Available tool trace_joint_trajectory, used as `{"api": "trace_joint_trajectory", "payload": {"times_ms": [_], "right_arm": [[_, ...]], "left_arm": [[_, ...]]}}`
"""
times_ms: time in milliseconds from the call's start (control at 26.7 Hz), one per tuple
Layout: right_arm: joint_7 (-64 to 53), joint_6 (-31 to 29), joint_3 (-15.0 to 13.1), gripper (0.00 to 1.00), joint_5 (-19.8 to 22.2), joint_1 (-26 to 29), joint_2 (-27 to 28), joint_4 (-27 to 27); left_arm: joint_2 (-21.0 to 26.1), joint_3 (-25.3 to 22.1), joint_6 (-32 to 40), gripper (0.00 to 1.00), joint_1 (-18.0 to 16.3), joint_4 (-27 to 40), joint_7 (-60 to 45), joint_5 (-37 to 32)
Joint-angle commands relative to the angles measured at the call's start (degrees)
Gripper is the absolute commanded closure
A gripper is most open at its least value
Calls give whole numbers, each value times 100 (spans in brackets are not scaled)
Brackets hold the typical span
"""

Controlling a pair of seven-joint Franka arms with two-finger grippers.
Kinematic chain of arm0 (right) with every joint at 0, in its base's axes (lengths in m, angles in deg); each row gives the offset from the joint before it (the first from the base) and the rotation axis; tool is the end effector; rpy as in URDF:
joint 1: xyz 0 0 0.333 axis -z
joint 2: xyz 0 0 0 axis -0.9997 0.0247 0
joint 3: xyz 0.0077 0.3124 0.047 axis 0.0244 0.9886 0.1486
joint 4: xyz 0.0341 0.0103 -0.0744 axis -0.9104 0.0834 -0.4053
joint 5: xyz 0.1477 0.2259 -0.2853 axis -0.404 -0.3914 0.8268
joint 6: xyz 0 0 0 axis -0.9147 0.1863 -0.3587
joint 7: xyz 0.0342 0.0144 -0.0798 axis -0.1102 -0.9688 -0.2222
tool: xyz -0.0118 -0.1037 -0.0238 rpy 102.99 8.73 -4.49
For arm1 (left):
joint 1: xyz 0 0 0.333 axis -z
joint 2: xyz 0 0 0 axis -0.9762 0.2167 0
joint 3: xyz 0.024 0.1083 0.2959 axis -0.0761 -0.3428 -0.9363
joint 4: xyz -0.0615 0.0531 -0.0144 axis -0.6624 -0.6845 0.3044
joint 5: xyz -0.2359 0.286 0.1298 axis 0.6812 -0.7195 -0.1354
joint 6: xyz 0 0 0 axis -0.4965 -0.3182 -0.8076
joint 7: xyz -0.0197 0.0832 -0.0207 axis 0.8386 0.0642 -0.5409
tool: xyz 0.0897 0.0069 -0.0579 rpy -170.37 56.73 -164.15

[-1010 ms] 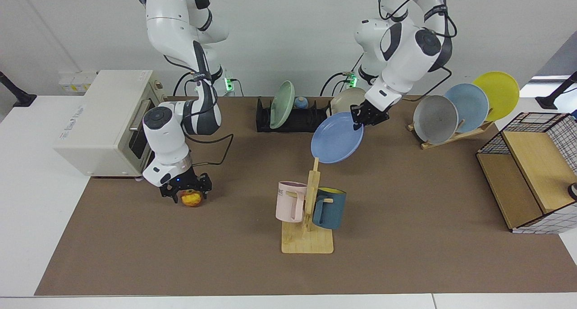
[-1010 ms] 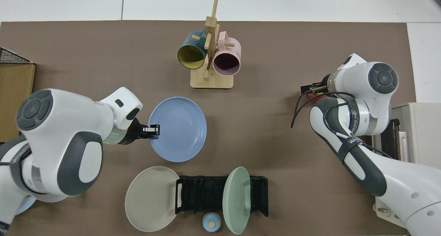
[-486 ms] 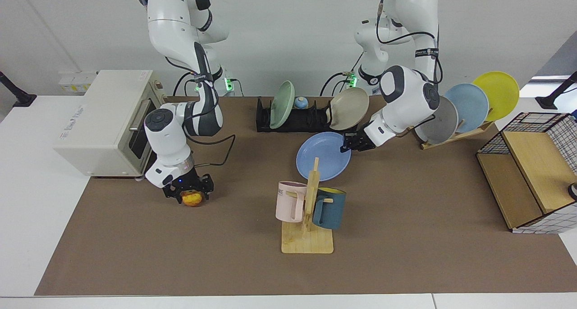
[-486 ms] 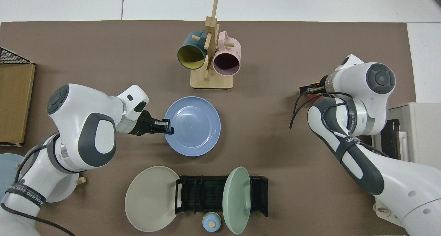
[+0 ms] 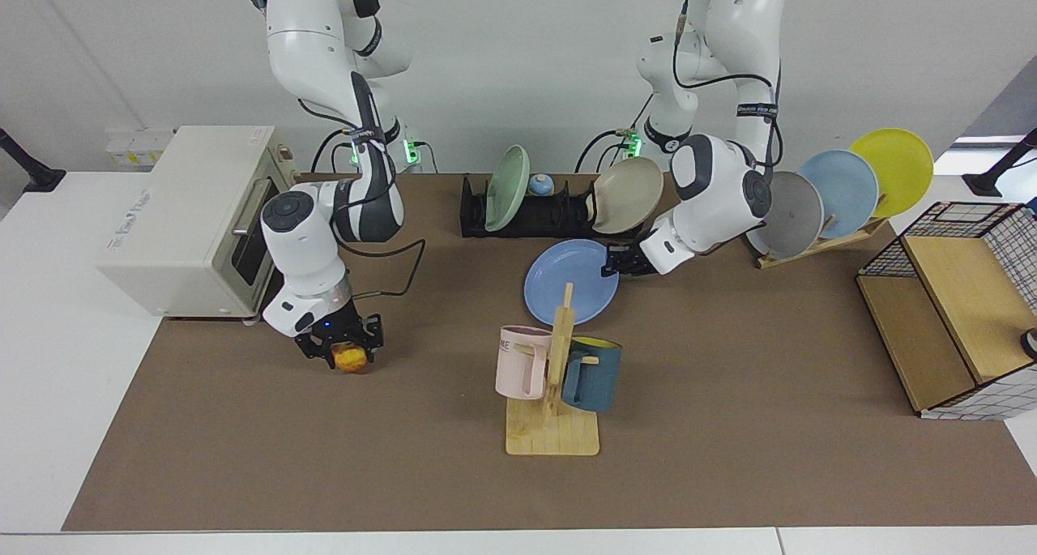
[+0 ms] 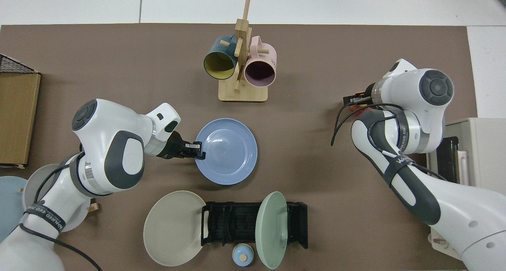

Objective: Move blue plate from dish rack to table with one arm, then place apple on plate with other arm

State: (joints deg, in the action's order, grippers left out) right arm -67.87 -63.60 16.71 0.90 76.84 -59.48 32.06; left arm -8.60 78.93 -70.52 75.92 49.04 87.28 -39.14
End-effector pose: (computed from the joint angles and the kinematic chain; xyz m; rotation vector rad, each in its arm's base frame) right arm 0.6530 0.0553 0.3377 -3.0987 -0.2605 -0.3228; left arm 0.5310 -0.1849 0.3217 2.6189 -0.0778 -0.2527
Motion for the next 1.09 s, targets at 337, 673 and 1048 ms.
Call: {"api": "trace_joint_trajectory", "payload": {"times_ms": [337,673,1048], "right_arm": [[-416,1851,-43,100,-13,348,-1440,-44],[223,1904,-25,100,-13,-212,-1792,369],[2271,1711,-34,100,-13,-1566,-1679,361]], "left_arm": [[-71,-28,46,18,148,-550,-642,-1453],[-975,-27,1319,15,104,-1095,-1189,-2553],[-2285,-107,2481,5,42,-1157,-1128,-2676]]}}
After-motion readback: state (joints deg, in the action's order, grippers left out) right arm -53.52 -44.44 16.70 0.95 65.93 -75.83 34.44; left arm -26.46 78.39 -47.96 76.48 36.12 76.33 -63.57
